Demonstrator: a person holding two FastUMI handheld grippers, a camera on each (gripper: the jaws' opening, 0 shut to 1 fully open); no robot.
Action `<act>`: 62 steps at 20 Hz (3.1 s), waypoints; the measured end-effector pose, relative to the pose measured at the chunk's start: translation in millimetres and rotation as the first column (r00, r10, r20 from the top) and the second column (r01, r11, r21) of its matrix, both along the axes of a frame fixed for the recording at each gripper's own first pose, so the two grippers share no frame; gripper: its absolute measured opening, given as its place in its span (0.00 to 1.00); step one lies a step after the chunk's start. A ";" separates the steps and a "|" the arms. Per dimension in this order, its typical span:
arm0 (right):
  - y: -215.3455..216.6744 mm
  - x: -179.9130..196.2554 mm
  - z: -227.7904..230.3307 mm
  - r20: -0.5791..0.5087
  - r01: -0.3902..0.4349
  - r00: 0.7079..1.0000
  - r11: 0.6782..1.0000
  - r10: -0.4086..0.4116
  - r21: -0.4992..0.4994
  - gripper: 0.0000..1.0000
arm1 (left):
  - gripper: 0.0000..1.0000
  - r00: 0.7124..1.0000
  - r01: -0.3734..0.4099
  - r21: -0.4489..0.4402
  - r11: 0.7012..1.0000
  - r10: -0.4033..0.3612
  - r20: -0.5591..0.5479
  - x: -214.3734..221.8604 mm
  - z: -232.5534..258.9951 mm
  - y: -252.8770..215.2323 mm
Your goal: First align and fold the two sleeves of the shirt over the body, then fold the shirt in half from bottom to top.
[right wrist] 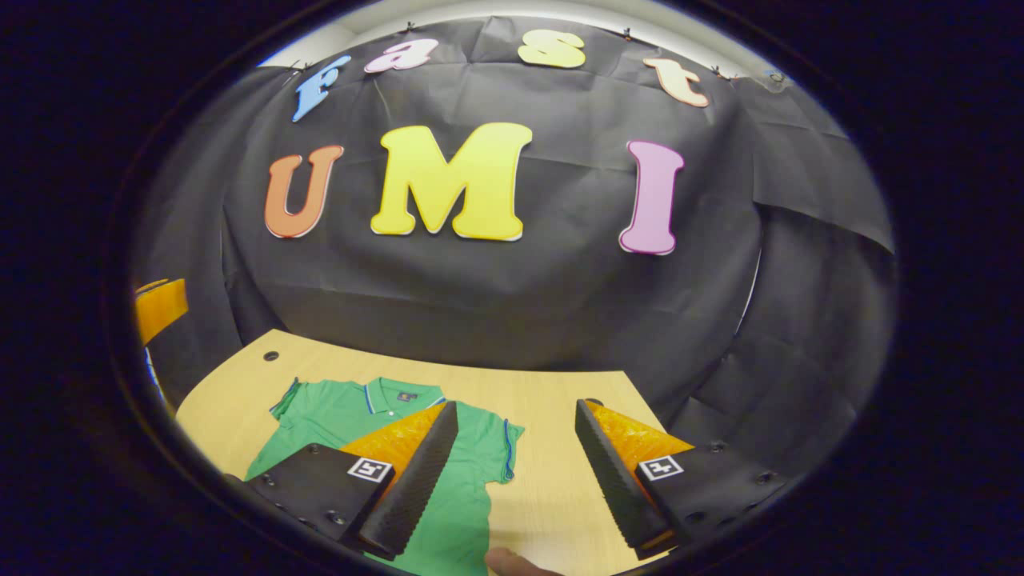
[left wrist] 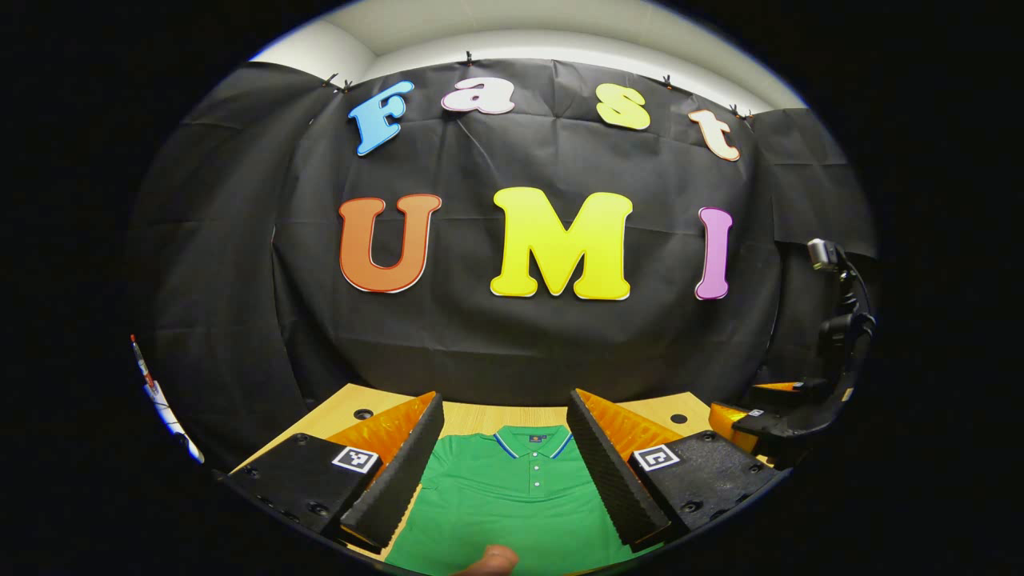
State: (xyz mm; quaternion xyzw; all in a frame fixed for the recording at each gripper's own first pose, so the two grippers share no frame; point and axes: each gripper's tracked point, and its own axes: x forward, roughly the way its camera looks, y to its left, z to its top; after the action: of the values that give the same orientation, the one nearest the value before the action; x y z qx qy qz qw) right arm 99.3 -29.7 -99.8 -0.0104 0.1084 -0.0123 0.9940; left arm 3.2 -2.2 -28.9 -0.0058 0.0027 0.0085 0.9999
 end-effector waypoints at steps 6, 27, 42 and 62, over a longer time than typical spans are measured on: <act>-4.6 67.9 -73.6 -0.171 -0.025 0.985 1.000 0.021 -0.019 0.96 | 1.00 0.999 -0.015 0.012 1.000 0.016 -0.028 11.0 -6.3 1.3; -0.7 186.2 -235.8 -0.472 0.008 0.882 0.999 -0.022 -0.032 0.72 | 1.00 0.981 -0.064 0.097 0.993 0.081 -0.175 -17.4 -69.1 21.0; 7.3 184.8 -237.2 -0.461 0.027 0.887 1.000 -0.017 0.015 0.09 | 1.00 0.974 -0.082 0.131 0.988 0.107 -0.199 -36.1 -67.6 29.6; 101.0 172.3 -173.0 -0.336 -0.110 0.938 0.993 0.088 -0.046 0.08 | 1.00 0.968 -0.158 0.067 0.985 0.168 -0.186 -77.7 -69.9 89.2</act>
State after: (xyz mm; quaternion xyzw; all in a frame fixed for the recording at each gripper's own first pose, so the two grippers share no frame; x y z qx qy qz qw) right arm 271.6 71.2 -272.8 -0.0495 0.2737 0.0362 0.9599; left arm -74.5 86.9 -98.8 0.0207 0.0979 0.0912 0.9908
